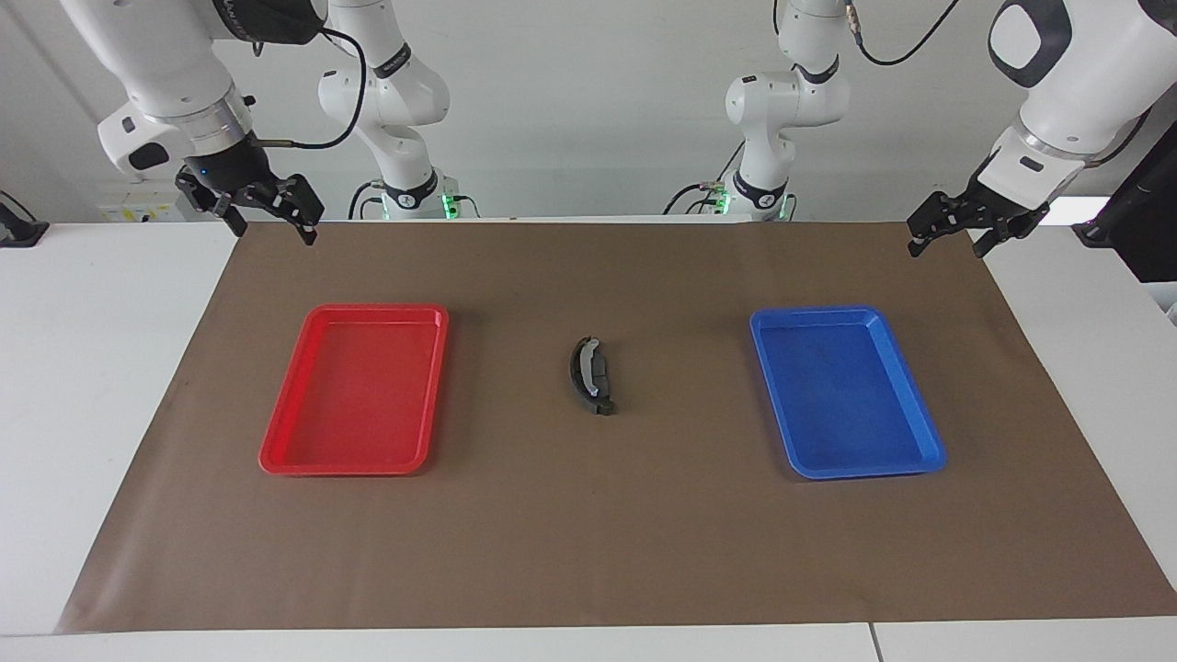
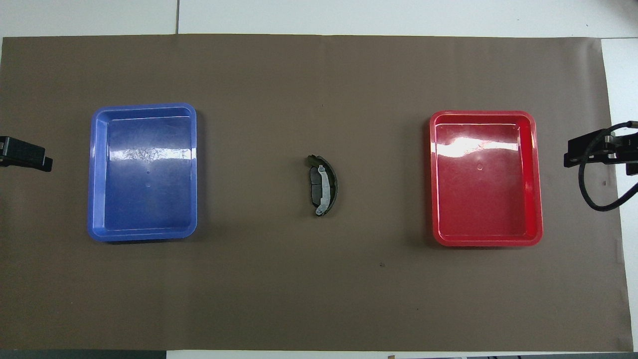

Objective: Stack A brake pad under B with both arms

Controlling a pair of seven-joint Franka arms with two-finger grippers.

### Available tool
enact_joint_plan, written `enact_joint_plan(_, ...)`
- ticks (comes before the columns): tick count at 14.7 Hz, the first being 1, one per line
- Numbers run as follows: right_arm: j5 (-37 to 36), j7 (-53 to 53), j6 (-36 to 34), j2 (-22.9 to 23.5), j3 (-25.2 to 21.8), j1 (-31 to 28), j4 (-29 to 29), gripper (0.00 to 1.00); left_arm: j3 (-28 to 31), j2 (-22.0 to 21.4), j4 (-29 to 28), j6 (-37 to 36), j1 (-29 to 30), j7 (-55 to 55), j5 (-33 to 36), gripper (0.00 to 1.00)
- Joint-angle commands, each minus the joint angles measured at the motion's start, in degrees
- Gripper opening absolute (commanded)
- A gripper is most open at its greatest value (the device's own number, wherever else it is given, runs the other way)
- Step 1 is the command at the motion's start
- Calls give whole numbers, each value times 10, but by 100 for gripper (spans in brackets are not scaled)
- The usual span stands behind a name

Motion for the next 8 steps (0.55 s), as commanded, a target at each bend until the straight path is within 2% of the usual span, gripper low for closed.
enact_joint_plan(1,-2,-16,-11,6,4,-10,10,100,-4,-8,-7,-5,8,2,-6,100)
enact_joint_plan(8,1,-16,-11,3,4,-9,7,100,-4,-8,-7,-5,8,2,-6,100)
